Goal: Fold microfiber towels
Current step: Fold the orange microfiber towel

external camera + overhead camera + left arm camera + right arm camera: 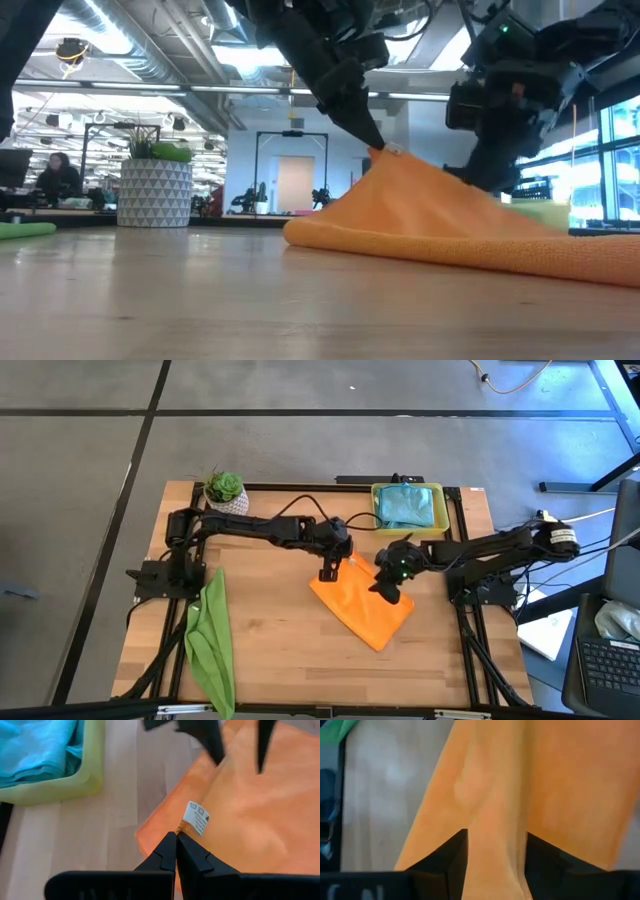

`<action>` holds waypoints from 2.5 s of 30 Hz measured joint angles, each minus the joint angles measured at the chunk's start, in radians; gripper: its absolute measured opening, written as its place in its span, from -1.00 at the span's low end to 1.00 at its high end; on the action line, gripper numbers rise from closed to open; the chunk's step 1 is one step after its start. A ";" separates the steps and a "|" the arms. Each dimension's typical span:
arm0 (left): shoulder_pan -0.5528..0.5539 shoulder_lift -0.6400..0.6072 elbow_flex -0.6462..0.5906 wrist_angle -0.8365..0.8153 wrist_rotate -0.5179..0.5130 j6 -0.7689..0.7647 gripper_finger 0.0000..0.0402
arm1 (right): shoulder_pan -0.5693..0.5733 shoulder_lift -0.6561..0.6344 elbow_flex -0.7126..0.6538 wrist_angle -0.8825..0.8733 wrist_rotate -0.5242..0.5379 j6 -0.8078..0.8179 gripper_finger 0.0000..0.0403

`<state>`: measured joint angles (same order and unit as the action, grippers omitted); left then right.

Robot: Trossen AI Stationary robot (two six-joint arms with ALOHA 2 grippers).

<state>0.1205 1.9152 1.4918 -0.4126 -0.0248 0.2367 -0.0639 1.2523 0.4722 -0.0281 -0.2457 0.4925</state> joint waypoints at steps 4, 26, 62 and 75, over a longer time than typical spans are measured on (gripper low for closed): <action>0.006 0.000 0.000 -0.005 -0.012 0.001 -1.00 | 0.004 0.031 -0.004 -0.041 -0.100 0.039 -0.24; 0.035 0.000 0.000 -0.005 -0.008 0.001 -1.00 | 0.134 0.040 -0.005 -0.363 -0.282 0.129 -0.74; 0.036 0.109 0.000 0.074 -0.084 -0.025 -1.00 | 0.140 0.039 -0.005 -0.643 -0.211 0.175 -0.93; 0.044 0.109 0.000 0.089 -0.126 -0.025 -1.00 | 0.140 0.039 -0.005 -0.658 -0.178 0.237 -0.73</action>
<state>0.1647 2.0243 1.4914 -0.3239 -0.1505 0.2122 0.0765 1.2911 0.4667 -0.6861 -0.4236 0.7292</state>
